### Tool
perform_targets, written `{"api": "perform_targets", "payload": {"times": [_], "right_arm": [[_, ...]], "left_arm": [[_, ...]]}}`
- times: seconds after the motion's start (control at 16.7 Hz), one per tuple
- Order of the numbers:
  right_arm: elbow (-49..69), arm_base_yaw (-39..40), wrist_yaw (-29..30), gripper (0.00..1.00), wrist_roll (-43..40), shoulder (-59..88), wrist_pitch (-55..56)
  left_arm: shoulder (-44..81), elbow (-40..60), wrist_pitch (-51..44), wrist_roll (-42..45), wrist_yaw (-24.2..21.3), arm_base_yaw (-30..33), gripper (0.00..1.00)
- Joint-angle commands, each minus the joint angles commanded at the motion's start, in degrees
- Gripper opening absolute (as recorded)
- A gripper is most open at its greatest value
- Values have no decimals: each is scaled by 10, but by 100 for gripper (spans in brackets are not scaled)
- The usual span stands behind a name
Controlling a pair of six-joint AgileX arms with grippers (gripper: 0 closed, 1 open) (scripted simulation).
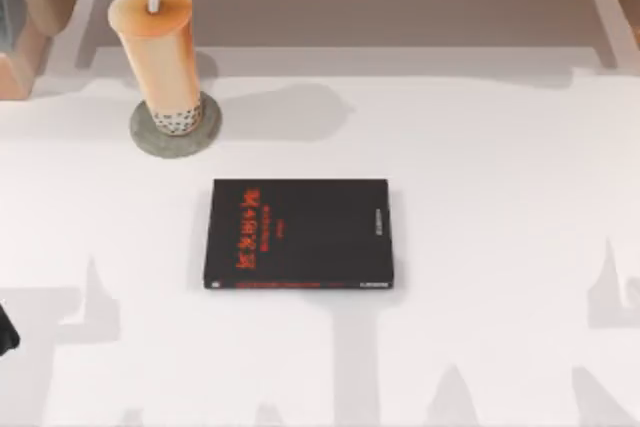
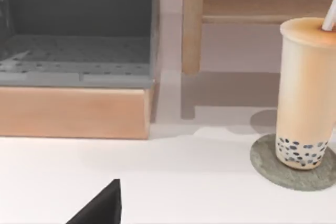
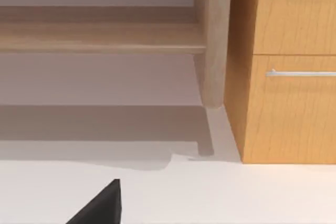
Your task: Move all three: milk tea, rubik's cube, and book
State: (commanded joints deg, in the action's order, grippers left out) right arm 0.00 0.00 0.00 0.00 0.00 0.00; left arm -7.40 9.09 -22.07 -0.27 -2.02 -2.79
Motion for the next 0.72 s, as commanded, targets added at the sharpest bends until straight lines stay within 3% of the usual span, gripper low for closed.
{"api": "perform_targets", "payload": {"times": [0.3,0.72], "right_arm": [[0,0,0,100,0,0,0],[0,0,0,100,0,0,0]], "left_arm": [[210,144,102,2,-40,-37,100],[665,402,302,3,-114,-101,100]]}}
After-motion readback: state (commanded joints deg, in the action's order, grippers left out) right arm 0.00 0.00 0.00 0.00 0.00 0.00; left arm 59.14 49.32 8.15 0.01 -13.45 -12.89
